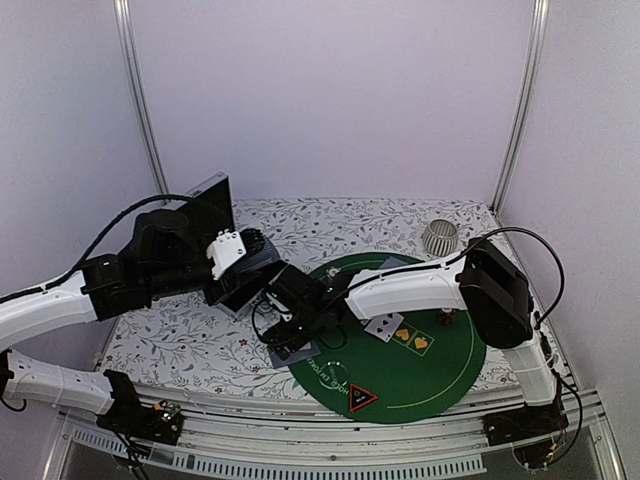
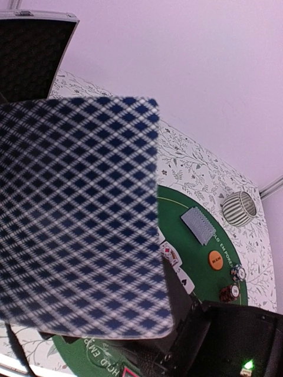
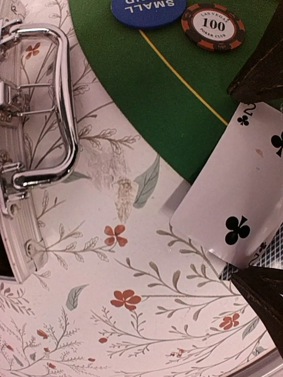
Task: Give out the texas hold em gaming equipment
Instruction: Adjust the poker card in the small blind area.
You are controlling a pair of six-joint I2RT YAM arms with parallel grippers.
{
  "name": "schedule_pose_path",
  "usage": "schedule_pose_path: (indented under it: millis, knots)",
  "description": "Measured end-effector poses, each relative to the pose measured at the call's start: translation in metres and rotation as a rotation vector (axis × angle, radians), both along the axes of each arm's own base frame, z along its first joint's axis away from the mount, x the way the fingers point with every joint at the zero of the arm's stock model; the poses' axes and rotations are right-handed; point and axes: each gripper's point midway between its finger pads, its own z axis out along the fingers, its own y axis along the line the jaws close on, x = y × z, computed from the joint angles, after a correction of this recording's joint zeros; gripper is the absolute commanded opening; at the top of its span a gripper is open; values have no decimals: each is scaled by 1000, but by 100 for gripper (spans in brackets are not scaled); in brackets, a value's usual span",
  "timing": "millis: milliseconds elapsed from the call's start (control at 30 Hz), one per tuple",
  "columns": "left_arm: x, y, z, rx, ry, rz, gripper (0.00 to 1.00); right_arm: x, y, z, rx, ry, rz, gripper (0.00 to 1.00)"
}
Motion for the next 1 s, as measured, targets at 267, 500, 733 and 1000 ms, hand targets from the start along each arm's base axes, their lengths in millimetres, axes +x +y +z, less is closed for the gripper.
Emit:
schedule_pose_path:
  millis: [267, 500, 733, 1000]
  knots:
    - [0, 0, -2, 2, 2, 0, 41, 13, -18, -5, -83, -69, -54, 99]
    - [0, 0, -2, 3, 3, -2, 42, 24, -34, -1, -131, -143, -105, 99]
    - [-1, 0, -2, 3, 4, -3, 42, 28, -57, 2, -175, -161, -133, 99]
    - [-1, -1, -2, 1, 5, -7, 42, 16, -63, 18, 23, 77, -52, 78]
